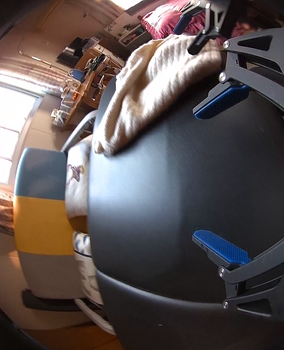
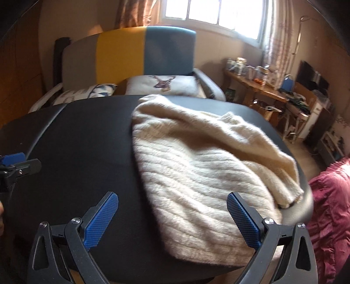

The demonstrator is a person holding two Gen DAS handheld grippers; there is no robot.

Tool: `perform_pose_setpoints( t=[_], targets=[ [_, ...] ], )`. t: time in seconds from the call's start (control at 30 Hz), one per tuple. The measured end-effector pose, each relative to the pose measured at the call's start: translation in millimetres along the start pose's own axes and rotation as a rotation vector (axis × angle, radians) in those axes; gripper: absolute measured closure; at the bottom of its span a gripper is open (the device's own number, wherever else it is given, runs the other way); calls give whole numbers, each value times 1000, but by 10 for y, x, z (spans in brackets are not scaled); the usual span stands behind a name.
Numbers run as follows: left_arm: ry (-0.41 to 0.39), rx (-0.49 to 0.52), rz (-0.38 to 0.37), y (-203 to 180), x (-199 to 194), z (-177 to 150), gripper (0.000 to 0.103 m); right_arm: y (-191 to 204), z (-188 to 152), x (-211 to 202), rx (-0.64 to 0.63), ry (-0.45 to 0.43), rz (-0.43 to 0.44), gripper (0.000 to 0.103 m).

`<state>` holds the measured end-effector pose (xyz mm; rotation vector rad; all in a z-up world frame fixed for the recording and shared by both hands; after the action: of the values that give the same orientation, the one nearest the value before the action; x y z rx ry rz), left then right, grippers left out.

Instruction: Fold clothes

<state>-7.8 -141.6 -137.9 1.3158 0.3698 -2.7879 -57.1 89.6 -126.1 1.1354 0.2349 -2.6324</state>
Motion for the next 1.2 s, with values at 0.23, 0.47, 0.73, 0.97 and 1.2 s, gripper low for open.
perform_pose_setpoints(
  t=[0.23, 0.47, 0.73, 0.97, 1.2],
  targets=[
    [54, -101, -24, 448, 44, -274, 1, 114, 144, 318, -81, 61, 131, 1],
    [14, -89, -24, 602, -57, -360, 1, 117, 62, 835, -35, 221, 251, 1],
    [57, -133, -63, 679, -41, -305, 1, -116, -224, 1195, -91, 316, 93, 1],
    [92, -176, -77, 730, 56, -350, 1, -98, -338, 1105, -159, 299, 66, 1],
    [104, -199, -106, 670, 50, -412, 1, -42, -346, 1074, -208, 458, 42, 12]
  ],
)
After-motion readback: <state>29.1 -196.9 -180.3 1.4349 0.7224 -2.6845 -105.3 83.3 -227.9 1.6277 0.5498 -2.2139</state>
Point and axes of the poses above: each gripper's, at about its wrist camera, not at the fingertips, and x roughly the way its jaws point, y to its left, z to its top, the point moved 7 cm from there along x, roughly the way its jaws point, and after that the axes turned 1 degree about -y, right-handed, at the moved point
